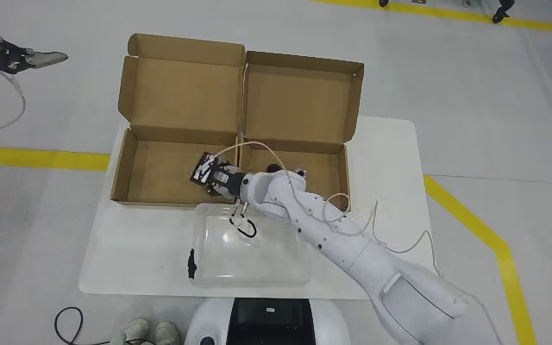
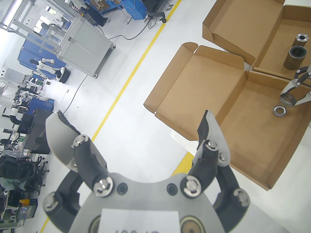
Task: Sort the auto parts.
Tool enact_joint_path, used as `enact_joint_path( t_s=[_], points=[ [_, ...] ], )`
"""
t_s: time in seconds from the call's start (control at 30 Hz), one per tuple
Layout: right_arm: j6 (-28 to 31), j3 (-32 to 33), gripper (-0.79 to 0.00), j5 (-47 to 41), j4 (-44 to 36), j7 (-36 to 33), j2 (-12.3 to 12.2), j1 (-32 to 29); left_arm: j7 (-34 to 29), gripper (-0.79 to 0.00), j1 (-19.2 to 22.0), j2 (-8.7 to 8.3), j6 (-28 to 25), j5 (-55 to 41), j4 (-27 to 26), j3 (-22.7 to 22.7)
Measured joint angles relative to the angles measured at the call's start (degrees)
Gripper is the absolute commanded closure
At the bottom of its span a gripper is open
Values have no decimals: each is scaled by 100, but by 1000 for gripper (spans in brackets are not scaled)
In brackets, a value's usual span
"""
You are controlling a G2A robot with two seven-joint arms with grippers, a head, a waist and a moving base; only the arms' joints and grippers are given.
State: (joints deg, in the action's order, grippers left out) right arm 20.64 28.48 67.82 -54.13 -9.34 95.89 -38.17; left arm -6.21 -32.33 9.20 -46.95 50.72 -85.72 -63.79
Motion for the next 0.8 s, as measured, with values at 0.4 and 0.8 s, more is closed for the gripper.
enact_joint_path(
  t_s=[0.4, 0.8],
  points=[
    [-170, -338, -203, -138, 1164, -427, 634, 548, 0, -785, 0, 0, 0, 0, 0, 0],
    [-9, -200, -277, 4, 1262, 55, 763, 590, 0, -785, 0, 0, 0, 0, 0, 0]
  ],
)
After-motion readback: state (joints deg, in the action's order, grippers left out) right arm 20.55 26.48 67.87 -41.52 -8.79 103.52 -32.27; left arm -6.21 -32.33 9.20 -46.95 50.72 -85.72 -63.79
